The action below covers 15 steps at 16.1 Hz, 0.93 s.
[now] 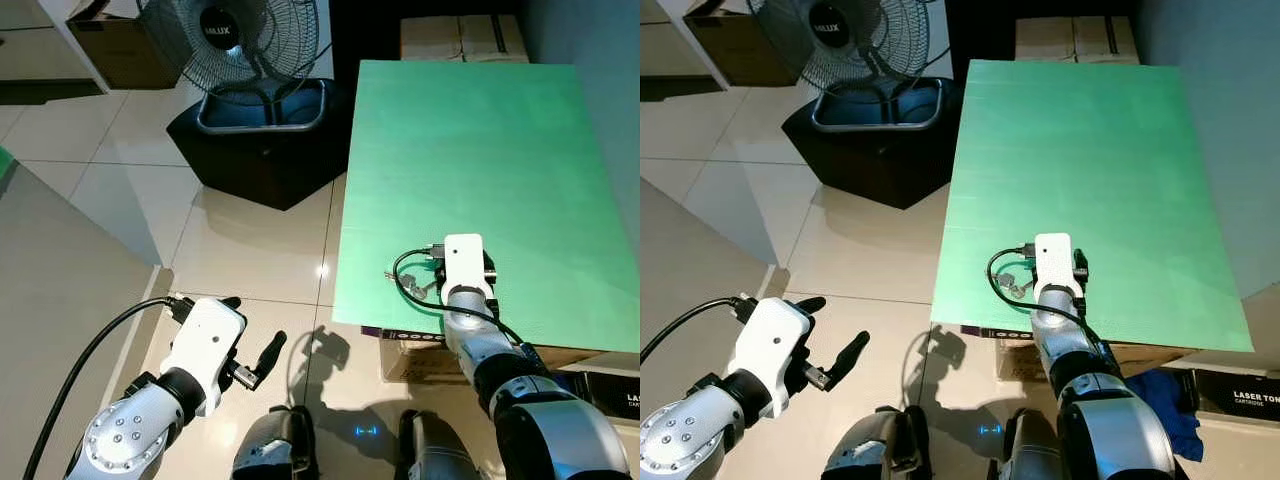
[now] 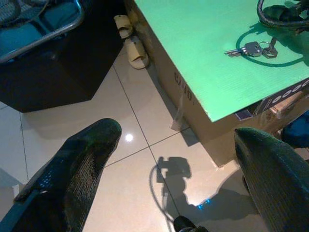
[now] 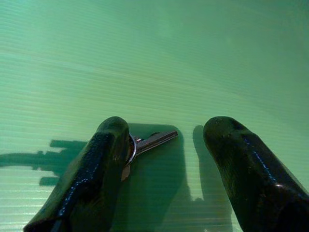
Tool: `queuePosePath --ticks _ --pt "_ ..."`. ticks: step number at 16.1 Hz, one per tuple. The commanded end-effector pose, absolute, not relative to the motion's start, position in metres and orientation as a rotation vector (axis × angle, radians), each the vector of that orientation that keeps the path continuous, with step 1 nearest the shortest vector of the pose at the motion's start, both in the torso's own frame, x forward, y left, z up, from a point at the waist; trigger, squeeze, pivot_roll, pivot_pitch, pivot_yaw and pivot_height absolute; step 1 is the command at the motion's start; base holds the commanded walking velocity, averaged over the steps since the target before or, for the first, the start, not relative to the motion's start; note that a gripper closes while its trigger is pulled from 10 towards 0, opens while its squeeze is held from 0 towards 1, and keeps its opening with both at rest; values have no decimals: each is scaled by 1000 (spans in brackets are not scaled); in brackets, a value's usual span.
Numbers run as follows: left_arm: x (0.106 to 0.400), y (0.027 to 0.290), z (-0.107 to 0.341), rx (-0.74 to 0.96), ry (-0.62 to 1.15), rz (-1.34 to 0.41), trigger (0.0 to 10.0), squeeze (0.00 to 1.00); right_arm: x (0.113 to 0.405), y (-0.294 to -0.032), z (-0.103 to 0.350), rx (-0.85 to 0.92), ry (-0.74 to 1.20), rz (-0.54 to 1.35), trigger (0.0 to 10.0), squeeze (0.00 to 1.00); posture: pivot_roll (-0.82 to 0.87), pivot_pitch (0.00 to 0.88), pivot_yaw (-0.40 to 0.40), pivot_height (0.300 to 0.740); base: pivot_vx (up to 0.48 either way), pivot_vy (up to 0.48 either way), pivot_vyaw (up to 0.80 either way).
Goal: Hang keys on a hook
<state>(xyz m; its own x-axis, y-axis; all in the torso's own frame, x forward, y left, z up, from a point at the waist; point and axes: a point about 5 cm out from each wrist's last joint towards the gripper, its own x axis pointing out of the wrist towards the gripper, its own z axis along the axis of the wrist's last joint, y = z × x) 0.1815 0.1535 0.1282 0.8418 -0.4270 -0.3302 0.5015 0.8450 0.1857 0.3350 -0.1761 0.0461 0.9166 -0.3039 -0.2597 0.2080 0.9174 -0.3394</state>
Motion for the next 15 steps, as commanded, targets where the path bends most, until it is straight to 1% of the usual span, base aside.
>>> queuePosePath --ticks 1,10,12,15 --pt "178 153 128 278 294 -502 10000 0 323 -173 28 -324 396 -244 0 0 80 270 134 713 0 0 0" --pt "177 151 127 271 297 -506 10000 0 322 -171 29 -332 361 -227 0 0 73 274 131 713 0 0 0" --pt "177 151 127 270 297 -505 10000 0 324 -169 32 -335 338 -221 0 0 71 276 130 713 0 0 0" --pt "177 151 126 269 296 -506 10000 0 337 -163 51 -330 239 -204 0 0 68 275 130 713 0 0 0"
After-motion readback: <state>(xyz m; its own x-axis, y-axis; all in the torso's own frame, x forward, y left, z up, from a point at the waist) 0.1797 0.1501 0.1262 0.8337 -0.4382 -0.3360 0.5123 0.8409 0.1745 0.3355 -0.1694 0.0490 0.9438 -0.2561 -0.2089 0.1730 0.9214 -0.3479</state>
